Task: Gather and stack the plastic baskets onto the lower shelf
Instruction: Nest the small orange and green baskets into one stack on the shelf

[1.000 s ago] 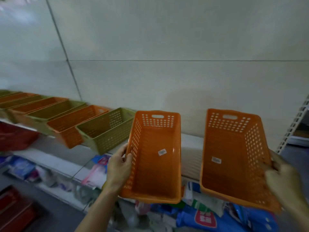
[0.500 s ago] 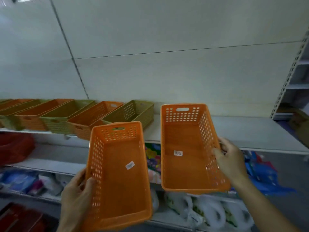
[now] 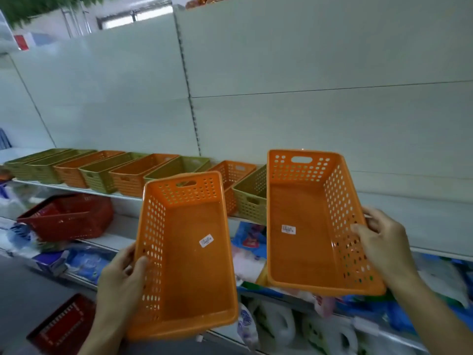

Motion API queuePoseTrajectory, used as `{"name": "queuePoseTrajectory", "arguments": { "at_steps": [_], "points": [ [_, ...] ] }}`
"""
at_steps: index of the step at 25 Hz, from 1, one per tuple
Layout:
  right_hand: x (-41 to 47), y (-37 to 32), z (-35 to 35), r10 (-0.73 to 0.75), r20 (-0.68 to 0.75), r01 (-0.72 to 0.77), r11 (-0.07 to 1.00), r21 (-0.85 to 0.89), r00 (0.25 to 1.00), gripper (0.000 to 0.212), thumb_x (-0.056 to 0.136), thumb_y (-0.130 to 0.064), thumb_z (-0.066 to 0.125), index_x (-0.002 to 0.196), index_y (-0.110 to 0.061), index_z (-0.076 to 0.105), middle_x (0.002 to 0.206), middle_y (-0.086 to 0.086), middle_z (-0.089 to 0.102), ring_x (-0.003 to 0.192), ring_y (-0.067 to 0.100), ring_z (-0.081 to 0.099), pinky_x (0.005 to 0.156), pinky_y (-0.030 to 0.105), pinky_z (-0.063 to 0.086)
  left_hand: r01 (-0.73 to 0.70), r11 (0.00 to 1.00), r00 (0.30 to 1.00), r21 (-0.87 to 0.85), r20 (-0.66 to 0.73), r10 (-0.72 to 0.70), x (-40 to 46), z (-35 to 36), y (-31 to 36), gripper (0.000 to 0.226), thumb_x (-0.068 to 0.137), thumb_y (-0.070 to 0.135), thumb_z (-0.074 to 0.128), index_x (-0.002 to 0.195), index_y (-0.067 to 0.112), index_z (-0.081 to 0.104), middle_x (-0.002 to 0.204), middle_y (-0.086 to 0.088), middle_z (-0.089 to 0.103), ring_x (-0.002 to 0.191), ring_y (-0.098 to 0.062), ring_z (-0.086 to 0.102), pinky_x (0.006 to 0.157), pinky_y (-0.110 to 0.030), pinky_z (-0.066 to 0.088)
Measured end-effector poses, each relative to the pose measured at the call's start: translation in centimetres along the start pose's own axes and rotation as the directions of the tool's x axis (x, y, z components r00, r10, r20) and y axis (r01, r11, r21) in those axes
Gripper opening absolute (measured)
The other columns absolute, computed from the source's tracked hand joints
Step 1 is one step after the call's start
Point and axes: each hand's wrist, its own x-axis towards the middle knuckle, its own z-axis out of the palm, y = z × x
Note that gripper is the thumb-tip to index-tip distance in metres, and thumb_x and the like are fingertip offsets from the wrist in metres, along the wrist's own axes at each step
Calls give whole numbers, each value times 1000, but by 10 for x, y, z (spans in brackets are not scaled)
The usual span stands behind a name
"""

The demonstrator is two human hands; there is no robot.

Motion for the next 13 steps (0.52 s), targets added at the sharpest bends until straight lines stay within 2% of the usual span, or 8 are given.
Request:
{"name": "queuePoseTrajectory", "arguments": {
  "at_steps": [3, 6, 10, 13],
  "points": [
    [31, -31, 59, -28, -10, 29, 994, 108, 1000, 36, 89, 0, 58, 113, -26, 63, 85, -9, 67, 76, 14, 66, 69, 32, 49, -60, 998, 998, 14, 6, 60, 68, -14, 2, 33, 93, 3, 57, 118, 25, 61, 90, 10, 68, 79, -13, 67, 64, -27, 50],
    [71, -55, 122, -22, -39, 31, 969, 244, 999, 34, 90, -1, 57, 118, -18, 64, 88, -7, 66, 80, 13, 65, 72, 33, 51, -117, 993, 993, 25, -23, 117, 142, -24, 1, 34, 92, 1, 57, 121, 19, 64, 93, 6, 71, 79, -18, 69, 66, -28, 56],
    [136, -88, 219, 26, -116, 11, 950, 312, 993, 34, 90, -3, 58, 123, -11, 63, 99, 2, 65, 82, 15, 63, 73, 27, 45, -129, 992, 988, -3, -85, 129, 235, -40, 0, 35, 94, 6, 57, 125, 21, 61, 96, -3, 71, 82, -24, 70, 74, -39, 56],
    [170, -97, 280, 62, -172, -11, 960, 281, 983, 30, 93, -10, 54, 123, -14, 61, 100, 2, 65, 72, 5, 59, 59, 21, 42, -132, 991, 987, -16, -91, 130, 286, -46, -6, 36, 94, 8, 56, 127, 22, 61, 95, -2, 70, 85, -26, 70, 75, -42, 57]
  ]
}}
